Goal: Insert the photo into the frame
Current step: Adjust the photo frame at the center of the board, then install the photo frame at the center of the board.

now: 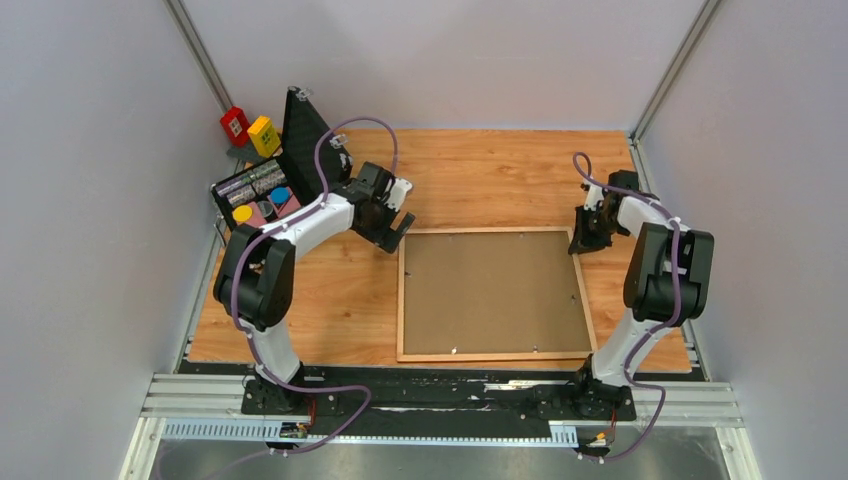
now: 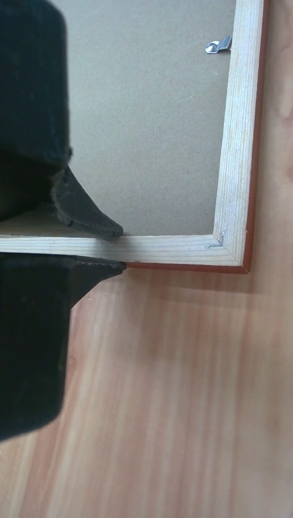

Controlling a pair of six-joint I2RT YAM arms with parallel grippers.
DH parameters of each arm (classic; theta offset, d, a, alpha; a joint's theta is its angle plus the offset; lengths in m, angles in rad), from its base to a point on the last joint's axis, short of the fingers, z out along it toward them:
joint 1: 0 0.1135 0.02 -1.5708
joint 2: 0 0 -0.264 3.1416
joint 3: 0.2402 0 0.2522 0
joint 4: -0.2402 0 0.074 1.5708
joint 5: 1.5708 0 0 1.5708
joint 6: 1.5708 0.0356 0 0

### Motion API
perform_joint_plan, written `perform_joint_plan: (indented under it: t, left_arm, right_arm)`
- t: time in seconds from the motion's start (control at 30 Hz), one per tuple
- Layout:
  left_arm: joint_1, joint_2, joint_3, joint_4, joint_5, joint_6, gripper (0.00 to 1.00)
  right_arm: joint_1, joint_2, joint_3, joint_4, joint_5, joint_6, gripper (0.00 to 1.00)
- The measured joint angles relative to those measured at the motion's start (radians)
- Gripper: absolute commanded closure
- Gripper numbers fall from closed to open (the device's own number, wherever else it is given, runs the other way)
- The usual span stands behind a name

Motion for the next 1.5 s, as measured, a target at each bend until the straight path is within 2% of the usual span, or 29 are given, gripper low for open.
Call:
perform_joint_plan:
  t: [0.17, 0.43, 0.7, 0.93, 1.03, 1.23, 1.5]
  left_arm:
    - [0.000, -0.035, -0.007, 0.006, -0.053, 0.000, 0.00]
    - [0.000, -0.035, -0.008, 0.007, -0.058, -0.003, 0.00]
    - [0.000, -0.039, -0.021, 0.009, -0.107, 0.002, 0.00]
    - [0.000, -0.250, -0.121, 0.054, -0.158, 0.028, 0.00]
    - [0.000, -0.379, -0.148, 0.118, -0.150, 0.040, 0.00]
    - [0.000, -0.611, -0.296, 0.274, -0.106, 0.050, 0.00]
    - [0.000, -0.583, -0.313, 0.287, -0.053, 0.049, 0.00]
  right_arm:
    - [0.002, 0.052, 0.064, 0.021, -0.012, 0.007, 1.00]
    - [0.002, 0.129, 0.150, 0.062, -0.050, 0.082, 1.00]
    - [0.011, 0.145, 0.162, 0.127, -0.063, 0.146, 0.99]
    - [0.014, 0.124, 0.136, 0.165, -0.058, 0.161, 0.99]
    - [0.014, 0.117, 0.129, 0.173, -0.058, 0.163, 0.99]
    - [0.014, 0.111, 0.123, 0.178, -0.057, 0.165, 0.99]
    - [0.014, 0.105, 0.120, 0.180, -0.058, 0.167, 0.99]
